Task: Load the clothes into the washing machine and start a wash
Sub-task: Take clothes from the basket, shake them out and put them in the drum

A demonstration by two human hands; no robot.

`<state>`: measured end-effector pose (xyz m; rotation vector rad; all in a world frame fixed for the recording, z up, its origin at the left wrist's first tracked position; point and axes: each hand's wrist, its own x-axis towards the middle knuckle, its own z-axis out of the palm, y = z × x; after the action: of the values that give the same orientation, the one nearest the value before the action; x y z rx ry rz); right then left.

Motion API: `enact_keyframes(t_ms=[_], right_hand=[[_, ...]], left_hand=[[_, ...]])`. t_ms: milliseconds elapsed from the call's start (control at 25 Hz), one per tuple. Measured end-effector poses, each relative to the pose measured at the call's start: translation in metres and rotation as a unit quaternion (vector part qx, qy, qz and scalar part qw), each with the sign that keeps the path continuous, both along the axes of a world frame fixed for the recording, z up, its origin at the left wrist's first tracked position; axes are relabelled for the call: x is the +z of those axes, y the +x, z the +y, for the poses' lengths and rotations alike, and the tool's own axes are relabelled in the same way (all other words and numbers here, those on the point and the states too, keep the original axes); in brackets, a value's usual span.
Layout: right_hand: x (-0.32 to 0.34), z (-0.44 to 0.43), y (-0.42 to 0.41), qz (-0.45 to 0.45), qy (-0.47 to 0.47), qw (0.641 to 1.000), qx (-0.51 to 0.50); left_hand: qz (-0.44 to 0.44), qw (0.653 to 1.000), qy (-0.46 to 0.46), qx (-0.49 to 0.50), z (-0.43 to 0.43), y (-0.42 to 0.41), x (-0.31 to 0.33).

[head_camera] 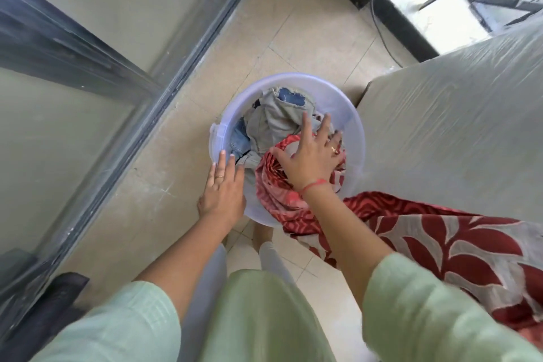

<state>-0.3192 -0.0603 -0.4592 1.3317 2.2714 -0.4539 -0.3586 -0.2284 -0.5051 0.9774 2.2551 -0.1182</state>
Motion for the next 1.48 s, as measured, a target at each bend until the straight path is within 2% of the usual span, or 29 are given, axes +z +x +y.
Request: enact_keyframes(t_ms=[80,120,200,280,360,440,520,560,600,680,720,840,920,960,1000,1080,1160,1200,1240,1360,1480], right_hand=[[-0.035,0.000,-0.012,-0.115,-0.120,0.981,-0.101],[-0.050,-0.005,-0.008,-0.160,-0.163,0.969,-0.090],[-0.056,-0.015,0.004,-0.164,-0.194,0.967,-0.013],[-0.035,-0.017,0.013,-0.076,-0.147,0.986,0.007],[0.007,-0.017,0.027,0.060,-0.033,0.997,0.044],[0.063,-0.015,0.033,0.204,0.116,0.965,0.115],[0.104,-0.019,0.034,0.273,0.210,0.921,0.184],[0.118,-0.017,0.032,0.261,0.203,0.919,0.216],[0.128,-0.014,0.026,0.217,0.152,0.931,0.251],[0.143,-0.004,0.023,0.063,-0.014,0.958,0.281],[0.154,0.005,0.029,-0.014,-0.045,0.962,0.268],[0.200,0.040,0.067,-0.188,0.040,0.962,0.192],[0.238,0.051,0.088,-0.267,0.026,0.948,0.173],[0.258,0.051,0.091,-0.271,0.014,0.946,0.178],[0.279,0.046,0.089,-0.251,0.019,0.949,0.190],[0.325,0.037,0.081,-0.155,0.082,0.965,0.194],[0.378,0.029,0.083,0.019,0.182,0.964,0.194],[0.409,0.024,0.088,0.102,0.240,0.946,0.194],[0.438,0.020,0.097,0.170,0.309,0.911,0.212],[0.511,0.019,0.140,0.294,0.454,0.809,0.228],[0.554,0.031,0.183,0.380,0.486,0.773,0.150]], left_hand=[[-0.004,1.000,0.001,-0.008,-0.004,0.001,-0.005],[-0.005,1.000,0.004,-0.015,-0.006,0.001,-0.006],[-0.009,1.000,0.008,-0.029,-0.009,0.000,-0.011],[-0.015,0.999,0.006,-0.048,-0.012,0.000,-0.012],[-0.022,0.998,0.007,-0.058,-0.013,-0.001,-0.012],[-0.047,0.997,0.008,-0.058,-0.012,-0.004,-0.009],[-0.095,0.994,0.039,-0.028,-0.011,-0.008,0.000],[-0.127,0.990,0.066,0.013,-0.011,-0.012,0.012],[-0.149,0.982,0.093,0.065,-0.011,-0.017,0.026],[-0.140,0.970,0.124,0.154,-0.015,-0.028,0.062],[-0.123,0.969,0.121,0.174,-0.018,-0.033,0.082],[-0.092,0.980,0.091,0.153,-0.029,-0.046,0.144],[-0.081,0.987,0.075,0.119,-0.032,-0.049,0.182],[-0.079,0.989,0.076,0.100,-0.030,-0.048,0.203],[-0.085,0.989,0.087,0.082,-0.025,-0.045,0.221],[-0.106,0.986,0.117,0.045,-0.006,-0.041,0.256],[-0.123,0.980,0.155,0.001,0.020,-0.034,0.288],[-0.127,0.976,0.178,-0.014,0.036,-0.029,0.302],[-0.133,0.969,0.205,-0.021,0.053,-0.024,0.318],[-0.150,0.936,0.317,-0.027,0.108,-0.003,0.371],[-0.105,0.875,0.472,-0.027,0.158,0.011,0.428]])
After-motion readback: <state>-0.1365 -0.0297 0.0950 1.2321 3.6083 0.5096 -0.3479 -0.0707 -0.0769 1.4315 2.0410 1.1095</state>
